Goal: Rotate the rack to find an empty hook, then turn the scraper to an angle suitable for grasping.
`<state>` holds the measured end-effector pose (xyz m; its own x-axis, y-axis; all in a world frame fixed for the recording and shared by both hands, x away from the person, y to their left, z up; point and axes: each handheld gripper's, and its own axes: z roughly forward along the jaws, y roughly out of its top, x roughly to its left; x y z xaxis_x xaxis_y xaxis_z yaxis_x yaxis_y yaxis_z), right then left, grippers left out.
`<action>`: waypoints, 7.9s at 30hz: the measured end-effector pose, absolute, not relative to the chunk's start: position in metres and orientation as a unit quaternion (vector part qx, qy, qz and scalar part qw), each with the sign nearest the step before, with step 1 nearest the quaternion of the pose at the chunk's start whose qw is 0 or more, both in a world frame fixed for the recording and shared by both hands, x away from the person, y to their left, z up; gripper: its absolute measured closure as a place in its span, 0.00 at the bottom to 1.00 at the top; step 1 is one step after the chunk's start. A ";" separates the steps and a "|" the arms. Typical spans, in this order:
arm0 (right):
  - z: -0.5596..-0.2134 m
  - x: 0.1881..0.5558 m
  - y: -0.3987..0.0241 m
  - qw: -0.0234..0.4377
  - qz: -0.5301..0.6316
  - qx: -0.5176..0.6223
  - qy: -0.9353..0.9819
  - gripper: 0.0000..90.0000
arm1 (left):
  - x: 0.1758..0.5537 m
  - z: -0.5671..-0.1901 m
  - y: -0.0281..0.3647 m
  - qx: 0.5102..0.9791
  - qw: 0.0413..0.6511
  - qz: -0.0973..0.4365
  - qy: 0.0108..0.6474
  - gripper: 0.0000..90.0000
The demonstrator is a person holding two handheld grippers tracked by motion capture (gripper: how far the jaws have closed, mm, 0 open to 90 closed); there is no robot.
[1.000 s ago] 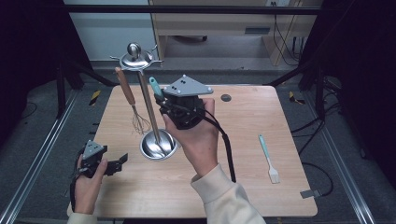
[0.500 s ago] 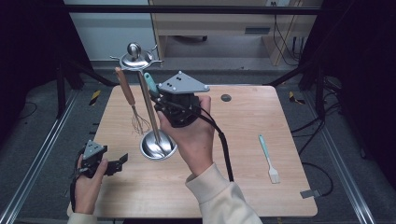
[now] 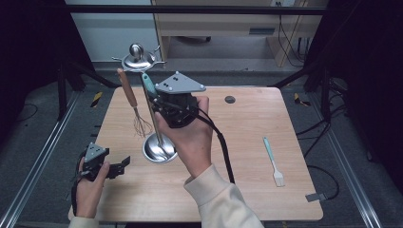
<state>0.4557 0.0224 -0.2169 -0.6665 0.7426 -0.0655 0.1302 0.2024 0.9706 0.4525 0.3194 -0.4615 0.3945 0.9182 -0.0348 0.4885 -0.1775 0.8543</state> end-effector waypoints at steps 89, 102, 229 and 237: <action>-0.289 0.455 -0.060 0.292 0.474 0.339 0.758 0.69 | 0.440 -0.370 0.308 0.720 0.457 0.299 0.428 0.06; -0.337 0.459 -0.098 0.279 0.446 0.377 0.763 0.73 | 0.434 -0.341 0.299 0.725 0.464 0.310 0.403 0.07; -0.429 0.452 -0.180 0.261 0.379 0.454 0.763 0.80 | 0.490 -0.199 0.284 0.661 0.569 0.323 0.369 1.00; -0.407 0.467 -0.215 0.269 0.359 0.478 0.755 0.81 | 0.474 -0.211 0.291 0.663 0.561 0.331 0.369 1.00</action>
<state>0.4671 -0.2151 -0.4070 -0.3989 0.9148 -0.0628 0.5281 0.2852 0.7999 0.4738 0.2906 -0.2107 0.5090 0.8604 0.0262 0.1177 -0.0998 0.9880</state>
